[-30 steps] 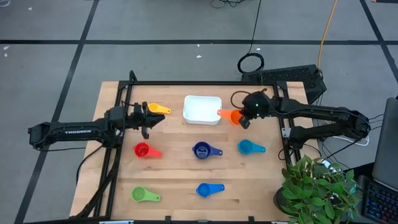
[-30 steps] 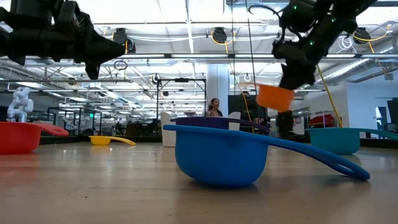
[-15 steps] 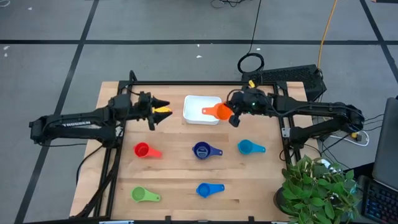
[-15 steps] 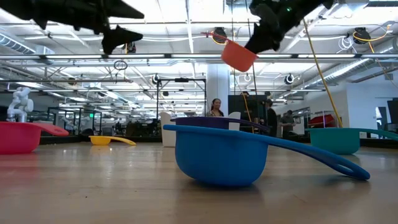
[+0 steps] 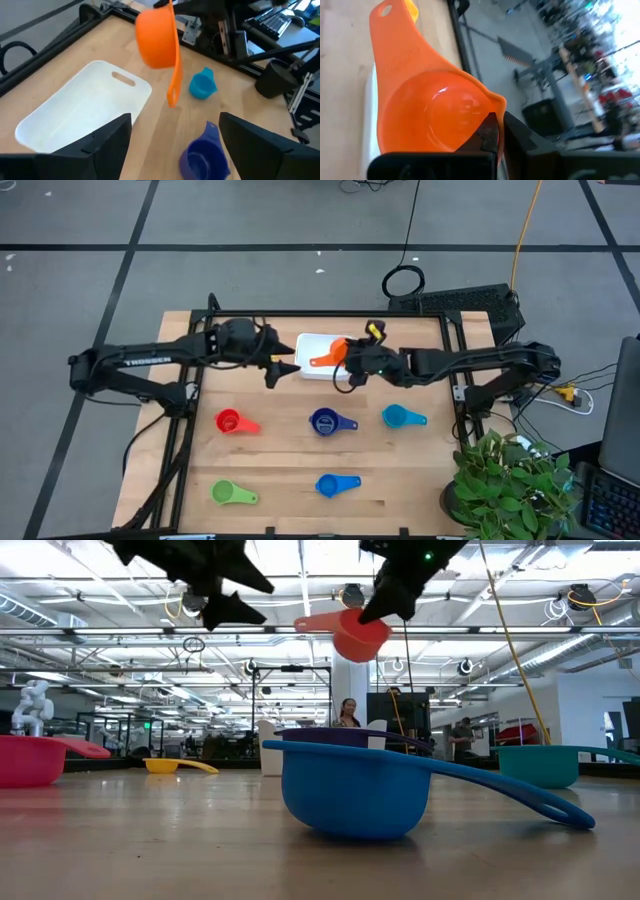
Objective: Nest measuring cups in basket
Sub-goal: Stack the orange measuring cup on top of the purple measuring cup
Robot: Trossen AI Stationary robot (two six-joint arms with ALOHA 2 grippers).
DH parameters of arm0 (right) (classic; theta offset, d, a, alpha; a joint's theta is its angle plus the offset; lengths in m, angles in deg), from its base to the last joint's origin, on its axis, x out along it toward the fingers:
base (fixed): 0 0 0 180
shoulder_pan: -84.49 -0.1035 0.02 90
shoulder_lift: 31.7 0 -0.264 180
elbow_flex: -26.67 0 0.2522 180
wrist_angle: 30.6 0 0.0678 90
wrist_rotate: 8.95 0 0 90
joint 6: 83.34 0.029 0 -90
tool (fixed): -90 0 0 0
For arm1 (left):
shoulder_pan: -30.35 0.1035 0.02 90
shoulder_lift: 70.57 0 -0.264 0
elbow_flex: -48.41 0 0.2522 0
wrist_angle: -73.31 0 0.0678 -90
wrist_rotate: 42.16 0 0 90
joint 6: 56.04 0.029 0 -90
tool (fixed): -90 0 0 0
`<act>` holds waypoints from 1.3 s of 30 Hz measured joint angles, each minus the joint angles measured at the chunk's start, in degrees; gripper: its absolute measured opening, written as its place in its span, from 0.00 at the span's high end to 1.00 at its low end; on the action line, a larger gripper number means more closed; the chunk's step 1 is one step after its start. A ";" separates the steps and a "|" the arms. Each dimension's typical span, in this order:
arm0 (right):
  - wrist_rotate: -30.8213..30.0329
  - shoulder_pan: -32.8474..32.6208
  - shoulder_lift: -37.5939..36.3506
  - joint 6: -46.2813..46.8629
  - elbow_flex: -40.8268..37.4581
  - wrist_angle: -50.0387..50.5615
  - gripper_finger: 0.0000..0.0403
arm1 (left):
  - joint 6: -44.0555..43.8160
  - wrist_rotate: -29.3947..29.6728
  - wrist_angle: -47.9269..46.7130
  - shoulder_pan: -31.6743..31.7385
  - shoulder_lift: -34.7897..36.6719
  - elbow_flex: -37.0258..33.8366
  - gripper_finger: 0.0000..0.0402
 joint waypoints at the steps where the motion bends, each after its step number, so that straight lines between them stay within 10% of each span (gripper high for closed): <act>1: -0.13 -0.43 0.59 -1.56 0.02 -1.62 1.00 | 0.34 -0.47 -0.11 0.00 -0.94 0.73 0.27; 29: -2.67 -3.58 7.25 -7.45 -0.09 -10.34 1.00 | -0.31 -3.08 6.55 -1.66 -15.09 4.70 0.28; 39: -1.95 -6.11 7.19 -8.88 -0.02 -11.13 1.00 | 2.04 -1.88 4.27 -2.38 -15.07 4.66 0.68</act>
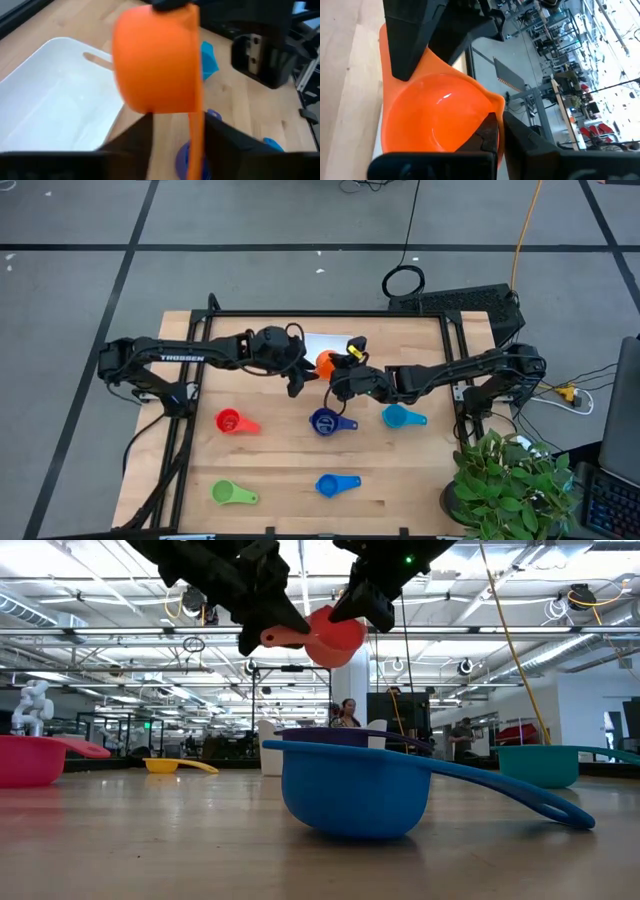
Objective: Nest measuring cups in basket
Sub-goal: Stack the orange measuring cup on top of the purple measuring cup
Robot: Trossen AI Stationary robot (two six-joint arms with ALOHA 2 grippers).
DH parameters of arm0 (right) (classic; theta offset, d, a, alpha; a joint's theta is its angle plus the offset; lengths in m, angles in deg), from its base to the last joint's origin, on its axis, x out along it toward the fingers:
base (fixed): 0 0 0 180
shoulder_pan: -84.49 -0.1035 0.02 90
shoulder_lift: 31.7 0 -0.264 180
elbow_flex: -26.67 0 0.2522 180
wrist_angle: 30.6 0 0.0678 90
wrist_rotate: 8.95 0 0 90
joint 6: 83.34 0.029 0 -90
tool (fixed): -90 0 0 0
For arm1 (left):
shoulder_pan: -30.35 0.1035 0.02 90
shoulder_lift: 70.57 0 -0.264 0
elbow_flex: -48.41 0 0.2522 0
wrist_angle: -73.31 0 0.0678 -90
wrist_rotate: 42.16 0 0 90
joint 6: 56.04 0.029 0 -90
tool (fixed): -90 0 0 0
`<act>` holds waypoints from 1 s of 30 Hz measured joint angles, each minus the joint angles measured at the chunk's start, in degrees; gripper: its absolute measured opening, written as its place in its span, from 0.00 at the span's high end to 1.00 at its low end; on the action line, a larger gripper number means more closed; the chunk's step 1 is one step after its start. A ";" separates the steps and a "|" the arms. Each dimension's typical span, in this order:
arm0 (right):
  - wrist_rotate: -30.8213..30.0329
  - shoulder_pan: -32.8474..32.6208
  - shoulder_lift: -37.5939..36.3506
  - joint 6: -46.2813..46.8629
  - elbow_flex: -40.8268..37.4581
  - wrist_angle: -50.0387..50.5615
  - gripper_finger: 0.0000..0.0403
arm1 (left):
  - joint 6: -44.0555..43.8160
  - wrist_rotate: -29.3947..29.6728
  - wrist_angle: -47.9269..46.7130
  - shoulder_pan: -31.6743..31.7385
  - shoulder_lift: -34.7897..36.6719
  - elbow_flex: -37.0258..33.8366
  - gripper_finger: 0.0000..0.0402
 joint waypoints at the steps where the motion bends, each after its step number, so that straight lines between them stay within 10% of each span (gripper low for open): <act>1: 0.03 -0.03 0.00 -0.06 0.00 0.00 1.00 | 0.67 -0.09 0.10 -0.23 0.00 0.00 0.75; 5: 0.41 -0.08 0.00 0.44 0.00 -0.39 1.00 | 3.07 0.10 0.11 -1.43 0.02 0.00 0.96; 21: -5.41 -1.40 -6.27 0.60 0.00 -3.45 0.56 | 5.85 1.10 -2.37 -0.67 2.31 -0.08 0.99; 30: -4.41 -2.36 -17.84 10.45 -2.53 -3.81 0.51 | 6.48 3.64 0.19 -0.24 4.45 -0.07 0.99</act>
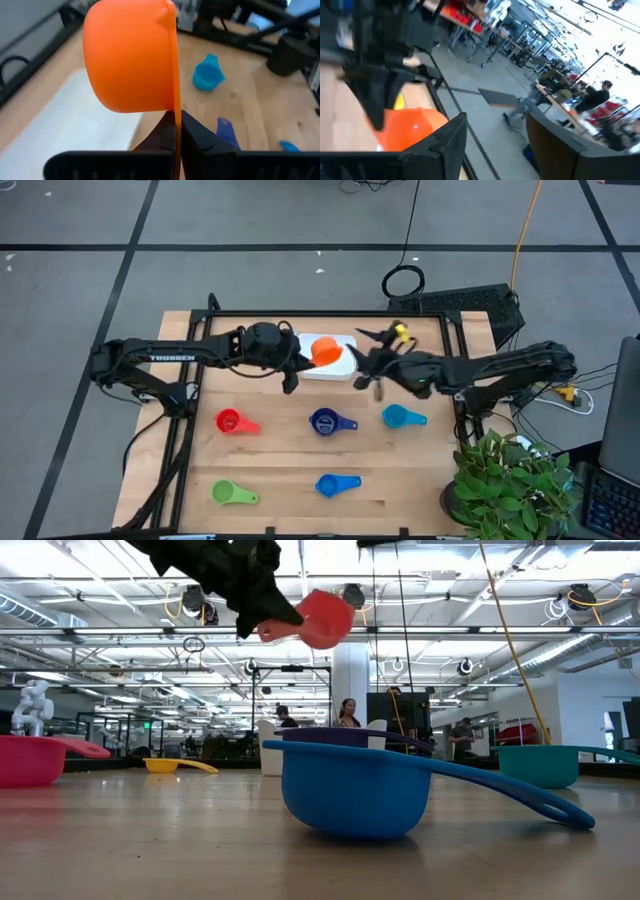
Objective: Nest measuring cups in basket
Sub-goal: Stack the orange measuring cup on top of the purple measuring cup
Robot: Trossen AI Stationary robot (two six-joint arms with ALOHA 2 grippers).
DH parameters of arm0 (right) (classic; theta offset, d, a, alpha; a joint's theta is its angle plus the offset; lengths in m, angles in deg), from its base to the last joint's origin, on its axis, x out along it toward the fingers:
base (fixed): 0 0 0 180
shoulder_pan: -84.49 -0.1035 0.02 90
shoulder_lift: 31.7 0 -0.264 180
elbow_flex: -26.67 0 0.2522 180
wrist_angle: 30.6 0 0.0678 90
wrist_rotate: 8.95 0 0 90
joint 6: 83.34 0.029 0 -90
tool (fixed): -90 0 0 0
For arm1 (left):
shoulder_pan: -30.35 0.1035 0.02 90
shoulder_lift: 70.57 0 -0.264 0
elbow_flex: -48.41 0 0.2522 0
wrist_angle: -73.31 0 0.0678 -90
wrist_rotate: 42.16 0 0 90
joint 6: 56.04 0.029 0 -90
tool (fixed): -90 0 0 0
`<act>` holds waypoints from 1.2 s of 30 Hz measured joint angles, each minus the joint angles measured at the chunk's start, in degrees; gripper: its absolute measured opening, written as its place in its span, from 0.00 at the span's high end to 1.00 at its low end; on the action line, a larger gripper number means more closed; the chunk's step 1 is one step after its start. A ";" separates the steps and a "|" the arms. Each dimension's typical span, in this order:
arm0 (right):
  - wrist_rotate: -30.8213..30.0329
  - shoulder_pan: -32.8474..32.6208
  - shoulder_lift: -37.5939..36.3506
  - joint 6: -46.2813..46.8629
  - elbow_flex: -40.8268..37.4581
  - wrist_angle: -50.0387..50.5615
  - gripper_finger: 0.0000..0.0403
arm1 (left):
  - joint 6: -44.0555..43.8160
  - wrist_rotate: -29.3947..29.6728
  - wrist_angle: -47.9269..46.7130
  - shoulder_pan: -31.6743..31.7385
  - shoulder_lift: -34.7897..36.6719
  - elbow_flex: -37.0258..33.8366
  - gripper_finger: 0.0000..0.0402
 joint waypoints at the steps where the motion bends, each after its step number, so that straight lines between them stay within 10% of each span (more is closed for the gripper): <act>1: 1.26 0.00 -1.45 2.11 -0.98 0.14 0.51 | -0.02 1.20 -0.06 -0.01 0.50 0.00 0.99; 7: 8.88 0.11 -7.86 11.91 -13.66 -16.64 0.53 | -1.74 10.81 9.42 -0.93 4.25 -1.38 0.99; 16: 9.55 1.13 -0.27 14.16 -33.49 -61.39 0.53 | -8.64 21.43 52.30 -3.54 2.49 -14.42 0.99; 31: 16.53 7.53 19.57 31.15 -22.44 -64.35 0.53 | -7.11 18.89 67.57 -6.02 -8.03 -15.91 0.98; 36: 32.30 11.99 21.44 38.97 -22.44 -67.43 0.53 | -5.57 16.44 69.07 -7.07 -7.99 -15.91 0.99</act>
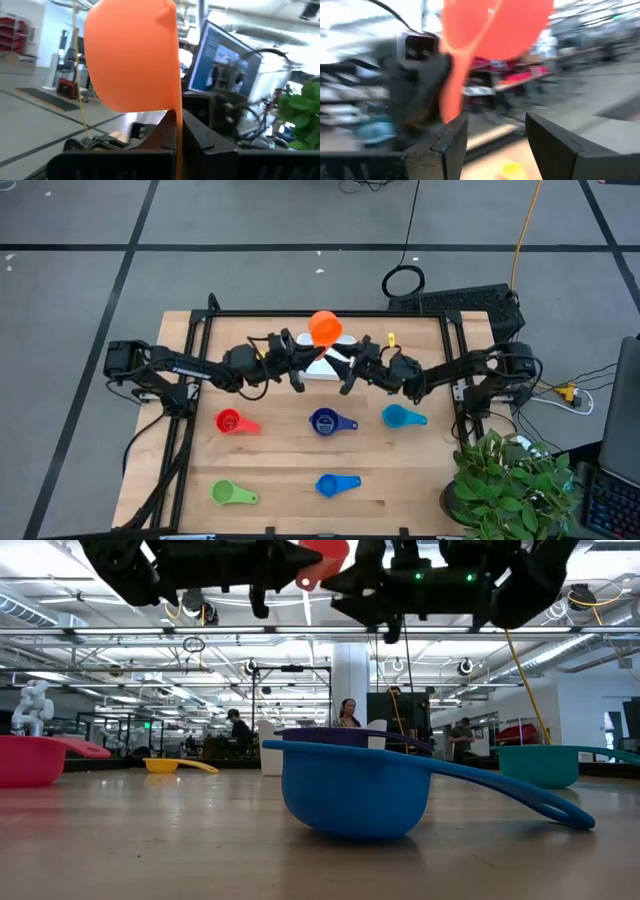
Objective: Nest measuring cups in basket
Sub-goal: Stack the orange measuring cup on top of the purple measuring cup
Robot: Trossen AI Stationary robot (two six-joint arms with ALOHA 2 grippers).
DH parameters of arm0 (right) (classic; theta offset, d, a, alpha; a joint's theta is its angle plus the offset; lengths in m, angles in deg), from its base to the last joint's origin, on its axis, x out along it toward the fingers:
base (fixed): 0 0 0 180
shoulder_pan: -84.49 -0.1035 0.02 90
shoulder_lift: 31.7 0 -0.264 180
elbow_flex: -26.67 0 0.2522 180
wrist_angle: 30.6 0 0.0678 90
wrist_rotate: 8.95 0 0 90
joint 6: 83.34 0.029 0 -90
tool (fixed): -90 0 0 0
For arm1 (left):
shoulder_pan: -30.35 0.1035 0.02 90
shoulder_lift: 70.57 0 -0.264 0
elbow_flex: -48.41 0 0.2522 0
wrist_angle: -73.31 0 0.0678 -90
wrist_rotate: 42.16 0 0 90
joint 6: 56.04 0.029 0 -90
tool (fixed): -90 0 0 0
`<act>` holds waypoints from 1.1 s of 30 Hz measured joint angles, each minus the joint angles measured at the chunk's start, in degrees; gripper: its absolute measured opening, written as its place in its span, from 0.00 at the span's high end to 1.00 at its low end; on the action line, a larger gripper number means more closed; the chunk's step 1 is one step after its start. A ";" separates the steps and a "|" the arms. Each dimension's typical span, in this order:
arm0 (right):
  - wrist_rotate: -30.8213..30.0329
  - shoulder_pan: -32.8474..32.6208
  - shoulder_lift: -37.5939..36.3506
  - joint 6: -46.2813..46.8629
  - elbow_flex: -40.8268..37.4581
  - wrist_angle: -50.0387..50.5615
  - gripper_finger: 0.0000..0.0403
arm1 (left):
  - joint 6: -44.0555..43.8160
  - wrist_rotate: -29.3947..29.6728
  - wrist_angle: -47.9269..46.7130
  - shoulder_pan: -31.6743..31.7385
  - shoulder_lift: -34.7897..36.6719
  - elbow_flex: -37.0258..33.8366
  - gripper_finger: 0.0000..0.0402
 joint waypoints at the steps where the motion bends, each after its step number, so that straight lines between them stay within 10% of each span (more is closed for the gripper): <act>1: 2.64 0.74 0.28 1.53 -0.07 -0.92 0.53 | 0.00 -0.13 0.13 -0.17 0.00 0.00 0.98; 12: 16.69 3.37 1.01 6.19 -0.08 -2.40 0.58 | 0.52 -0.85 0.04 -0.60 0.00 0.00 0.98; 33: 22.15 2.93 0.99 4.26 -2.77 -1.76 0.59 | 2.35 -2.77 -1.53 -0.08 0.11 0.00 0.99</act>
